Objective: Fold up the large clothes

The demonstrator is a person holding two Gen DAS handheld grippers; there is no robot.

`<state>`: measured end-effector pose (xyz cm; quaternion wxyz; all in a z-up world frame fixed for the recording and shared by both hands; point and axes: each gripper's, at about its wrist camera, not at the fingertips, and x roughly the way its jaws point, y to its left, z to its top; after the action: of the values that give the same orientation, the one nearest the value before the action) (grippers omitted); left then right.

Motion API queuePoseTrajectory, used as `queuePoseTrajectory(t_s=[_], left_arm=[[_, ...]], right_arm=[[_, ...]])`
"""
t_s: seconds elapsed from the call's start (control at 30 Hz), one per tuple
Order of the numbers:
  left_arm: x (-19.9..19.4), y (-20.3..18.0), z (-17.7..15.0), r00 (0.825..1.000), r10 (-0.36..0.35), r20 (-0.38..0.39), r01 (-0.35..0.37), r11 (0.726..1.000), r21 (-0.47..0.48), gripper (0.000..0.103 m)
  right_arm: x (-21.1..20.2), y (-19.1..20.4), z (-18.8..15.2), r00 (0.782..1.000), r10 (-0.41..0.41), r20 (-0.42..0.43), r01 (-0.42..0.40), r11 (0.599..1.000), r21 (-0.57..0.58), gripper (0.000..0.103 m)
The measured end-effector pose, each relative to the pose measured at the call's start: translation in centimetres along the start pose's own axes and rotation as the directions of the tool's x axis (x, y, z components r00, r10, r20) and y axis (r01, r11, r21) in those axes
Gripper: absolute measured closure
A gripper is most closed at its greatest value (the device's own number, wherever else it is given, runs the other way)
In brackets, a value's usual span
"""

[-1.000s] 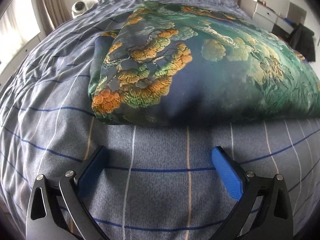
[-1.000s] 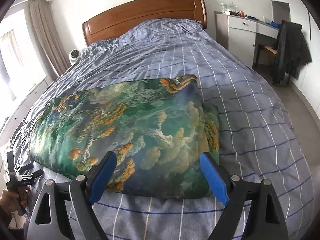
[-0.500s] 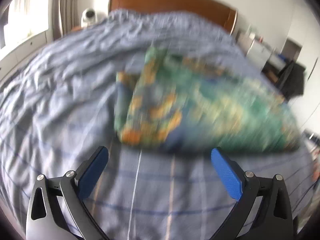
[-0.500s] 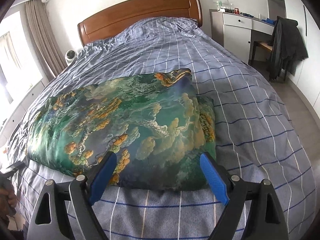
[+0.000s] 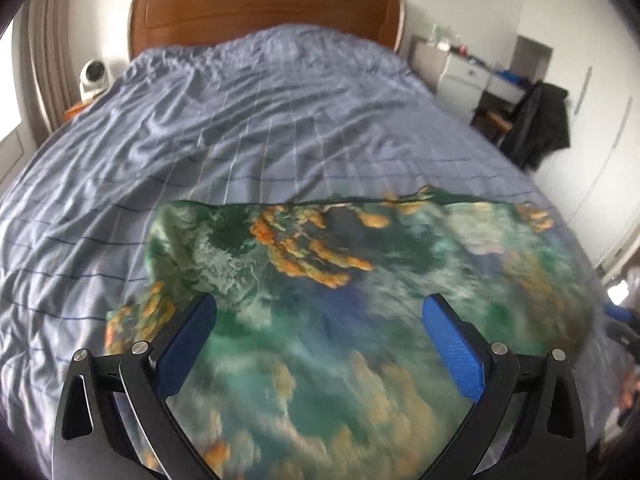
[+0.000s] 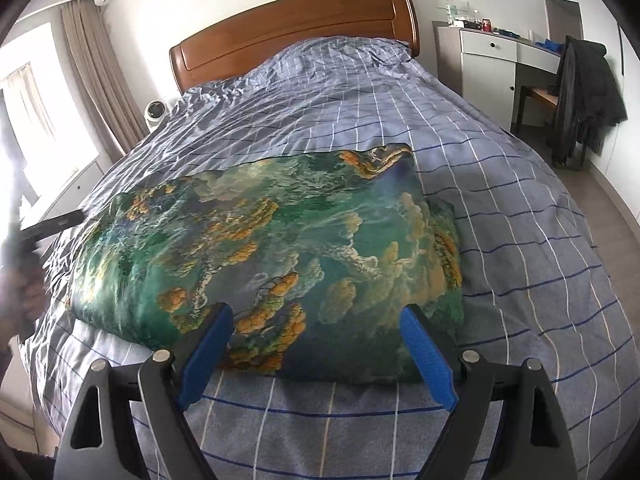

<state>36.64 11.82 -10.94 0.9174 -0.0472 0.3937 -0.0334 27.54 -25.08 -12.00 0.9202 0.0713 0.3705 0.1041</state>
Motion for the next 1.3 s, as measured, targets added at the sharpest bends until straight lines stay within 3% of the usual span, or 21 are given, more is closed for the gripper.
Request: queuePoseTrajectory(t_s=[0.23, 0.43, 0.5, 0.63, 0.73, 0.83, 1.0, 1.07, 1.17, 1.3], left_arm=[[4.2, 3.2, -0.6, 0.987, 0.138, -0.078, -0.143, 0.988, -0.057, 0.001], [2.8, 4.4, 0.3, 0.987, 0.154, -0.036, -0.156, 0.983, -0.095, 0.001], [1.9, 4.3, 1.0, 0.991, 0.133, -0.007, -0.133, 0.984, -0.115, 0.001], [0.5, 2.2, 2.5, 0.998, -0.024, 0.057, 0.032, 0.988, -0.152, 0.001], [0.9, -1.2, 3.7, 0.994, -0.098, 0.047, 0.102, 0.990, -0.094, 0.001], [1.6, -6.1, 4.6, 0.988, -0.149, 0.032, 0.148, 0.989, 0.026, 0.001], [4.5, -9.6, 4.2, 0.997, -0.055, -0.060, 0.061, 0.992, 0.113, 0.001], [5.0, -10.4, 2.9, 0.995, -0.047, -0.085, 0.058, 0.989, 0.136, 0.001], [4.5, -12.2, 0.3, 0.996, -0.011, -0.091, 0.034, 0.966, 0.255, 0.001], [3.2, -13.1, -2.9, 0.996, 0.037, -0.084, -0.006, 0.940, 0.341, 0.001]], right_arm=[[-0.9, -1.0, -0.6, 1.000, -0.009, -0.002, 0.009, 1.000, 0.024, 0.016], [-0.8, -2.5, -1.4, 1.000, -0.016, -0.015, 0.017, 0.997, 0.074, 0.016], [-0.6, -2.8, -1.6, 1.000, -0.013, -0.017, 0.014, 0.996, 0.087, 0.016], [-0.5, -2.7, -1.5, 1.000, -0.010, -0.014, 0.012, 0.995, 0.099, 0.016], [-0.5, -2.3, -1.5, 1.000, 0.000, -0.003, 0.000, 0.995, 0.097, 0.016], [-0.3, -2.1, -1.8, 1.000, 0.013, -0.008, -0.012, 0.995, 0.098, 0.016], [-0.7, -2.4, -2.1, 1.000, 0.025, 0.000, -0.025, 0.992, 0.121, 0.016], [-1.1, -2.7, -2.2, 1.000, 0.025, 0.012, -0.026, 0.991, 0.130, 0.016], [-1.3, -3.5, -2.5, 1.000, 0.019, 0.016, -0.021, 0.989, 0.146, 0.016], [-1.3, -4.7, -3.1, 1.000, 0.010, 0.006, -0.011, 0.984, 0.177, 0.016]])
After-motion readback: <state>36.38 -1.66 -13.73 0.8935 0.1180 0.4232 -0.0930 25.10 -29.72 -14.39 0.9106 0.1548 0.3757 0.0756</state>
